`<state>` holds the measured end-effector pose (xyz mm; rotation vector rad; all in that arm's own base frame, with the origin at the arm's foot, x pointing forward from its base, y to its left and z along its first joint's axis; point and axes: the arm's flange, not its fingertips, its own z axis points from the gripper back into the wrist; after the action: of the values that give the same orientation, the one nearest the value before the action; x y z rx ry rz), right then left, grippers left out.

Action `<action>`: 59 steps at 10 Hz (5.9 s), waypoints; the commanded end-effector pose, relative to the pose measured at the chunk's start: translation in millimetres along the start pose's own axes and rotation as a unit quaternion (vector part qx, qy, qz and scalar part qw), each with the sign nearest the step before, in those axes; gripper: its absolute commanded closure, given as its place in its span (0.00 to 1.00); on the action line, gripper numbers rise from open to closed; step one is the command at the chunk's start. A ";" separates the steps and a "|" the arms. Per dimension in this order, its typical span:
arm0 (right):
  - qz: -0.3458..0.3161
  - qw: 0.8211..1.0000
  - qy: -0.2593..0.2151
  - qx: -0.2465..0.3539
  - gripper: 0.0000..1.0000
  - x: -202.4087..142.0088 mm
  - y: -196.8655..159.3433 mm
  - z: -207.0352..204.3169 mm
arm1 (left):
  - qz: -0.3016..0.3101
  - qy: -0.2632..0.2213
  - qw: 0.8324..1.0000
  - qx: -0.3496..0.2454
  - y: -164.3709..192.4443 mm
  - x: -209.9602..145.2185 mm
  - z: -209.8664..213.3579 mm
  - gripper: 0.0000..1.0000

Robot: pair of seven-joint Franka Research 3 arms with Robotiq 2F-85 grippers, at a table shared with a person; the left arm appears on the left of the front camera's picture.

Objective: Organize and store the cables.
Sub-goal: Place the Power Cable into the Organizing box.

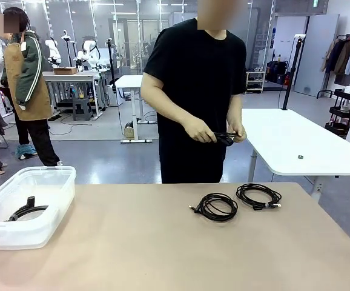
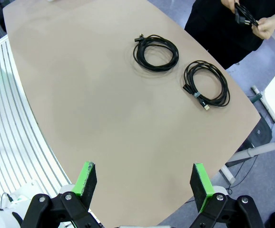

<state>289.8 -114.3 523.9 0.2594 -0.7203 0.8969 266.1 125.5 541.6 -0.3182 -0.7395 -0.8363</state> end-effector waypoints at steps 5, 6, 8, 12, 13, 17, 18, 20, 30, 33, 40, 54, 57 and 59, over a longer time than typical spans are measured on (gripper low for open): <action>0.002 1.000 -0.002 0.000 0.00 -0.2 -0.2 0.8 | 0.000 -0.001 1.000 0.005 2.2 0.5 -0.4 0.03; 0.002 1.000 -0.002 0.000 0.00 -0.2 -0.2 0.8 | 0.000 -0.001 1.000 0.005 2.2 0.5 -0.4 0.03; 0.002 1.000 -0.002 0.000 0.00 -0.2 -0.2 0.8 | 0.000 -0.001 1.000 0.005 2.2 0.5 -0.4 0.03; 0.002 1.000 -0.002 0.000 0.00 -0.2 -0.2 0.8 | 0.000 -0.001 1.000 0.005 2.2 0.5 -0.4 0.03; 0.002 1.000 -0.002 0.000 0.00 -0.2 -0.2 0.8 | 0.000 -0.001 1.000 0.005 2.2 0.5 -0.4 0.03; 0.002 1.000 -0.002 0.000 0.00 -0.2 -0.2 0.8 | 0.000 -0.001 1.000 0.005 2.2 0.5 -0.4 0.03; 0.002 1.000 -0.002 0.000 0.00 -0.2 -0.2 0.8 | 0.000 -0.001 1.000 0.005 2.2 0.5 -0.4 0.03; 0.002 1.000 -0.002 0.000 0.00 -0.2 -0.2 0.8 | 0.000 -0.001 1.000 0.005 2.2 0.5 -0.4 0.03; 0.002 1.000 -0.002 0.000 0.00 -0.2 -0.2 0.8 | -0.010 0.064 0.998 0.004 -88.6 107.2 -105.2 0.03; 0.002 1.000 -0.002 0.000 0.00 -0.2 -0.2 0.8 | 0.105 0.089 0.990 0.035 -142.8 160.4 -192.4 0.03; 0.002 1.000 -0.002 0.000 0.00 -0.2 -0.2 0.8 | 0.141 0.153 0.976 0.071 -168.2 198.0 -324.7 0.03; 0.002 1.000 -0.002 0.000 0.00 -0.2 -0.2 0.8 | 0.428 0.263 0.860 0.090 -127.6 219.0 -456.0 0.03; 0.002 1.000 -0.002 0.000 0.00 -0.2 -0.2 0.8 | 0.453 0.280 0.840 0.103 -124.9 213.8 -484.2 0.03; 0.002 1.000 -0.002 0.000 0.00 -0.2 -0.2 0.8 | 0.461 0.263 0.836 0.143 -121.8 210.3 -504.9 0.03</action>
<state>289.8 -114.0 524.2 0.2585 -0.7202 0.8976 491.1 -322.6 332.1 -0.1629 -0.0855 0.0933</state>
